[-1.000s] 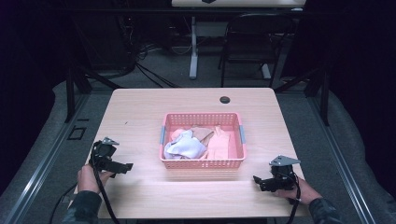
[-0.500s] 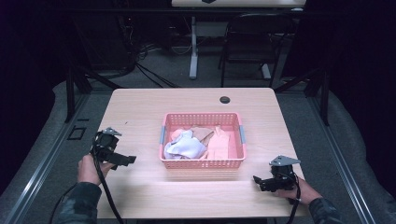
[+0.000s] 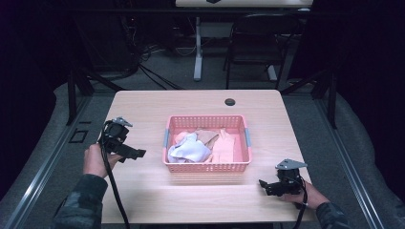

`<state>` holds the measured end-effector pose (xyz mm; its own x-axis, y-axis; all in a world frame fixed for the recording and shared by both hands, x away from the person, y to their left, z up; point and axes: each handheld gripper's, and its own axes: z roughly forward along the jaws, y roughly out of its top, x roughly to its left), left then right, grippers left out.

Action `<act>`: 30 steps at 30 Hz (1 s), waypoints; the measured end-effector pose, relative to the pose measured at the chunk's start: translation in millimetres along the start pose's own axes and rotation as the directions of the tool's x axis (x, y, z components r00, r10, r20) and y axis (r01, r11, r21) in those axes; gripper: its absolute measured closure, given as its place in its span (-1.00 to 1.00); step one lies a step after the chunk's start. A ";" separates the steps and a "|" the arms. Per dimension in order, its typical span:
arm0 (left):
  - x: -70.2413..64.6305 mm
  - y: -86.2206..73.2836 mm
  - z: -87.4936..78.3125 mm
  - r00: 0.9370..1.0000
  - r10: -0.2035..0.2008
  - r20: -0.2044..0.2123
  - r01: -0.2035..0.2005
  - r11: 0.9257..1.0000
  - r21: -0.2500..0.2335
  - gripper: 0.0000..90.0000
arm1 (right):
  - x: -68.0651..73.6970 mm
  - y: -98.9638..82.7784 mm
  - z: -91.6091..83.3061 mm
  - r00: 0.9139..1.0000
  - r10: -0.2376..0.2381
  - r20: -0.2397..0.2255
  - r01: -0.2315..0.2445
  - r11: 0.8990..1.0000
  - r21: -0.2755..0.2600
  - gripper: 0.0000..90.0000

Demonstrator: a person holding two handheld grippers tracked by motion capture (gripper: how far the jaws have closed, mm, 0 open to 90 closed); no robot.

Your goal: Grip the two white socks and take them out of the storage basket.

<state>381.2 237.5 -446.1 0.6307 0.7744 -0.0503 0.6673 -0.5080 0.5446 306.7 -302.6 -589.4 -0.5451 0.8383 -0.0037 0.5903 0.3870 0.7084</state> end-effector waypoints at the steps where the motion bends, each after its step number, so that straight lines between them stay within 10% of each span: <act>1: -1.4 3.1 -0.6 1.000 0.006 0.004 -0.006 1.000 0.001 -0.99 | 0.0 0.0 0.0 1.000 0.000 0.000 0.000 1.000 0.000 -1.00; 30: -55.4 71.2 23.9 0.985 0.160 0.072 -0.163 0.986 0.043 -1.00 | -0.1 0.0 0.0 1.000 0.001 -0.001 -0.001 1.000 0.000 -1.00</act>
<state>403.2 149.4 -424.5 0.7559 0.6543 -0.0226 0.5720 -0.6433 0.5088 306.8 -302.7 -589.4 -0.5454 0.8382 -0.0024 0.5908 0.3864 0.7083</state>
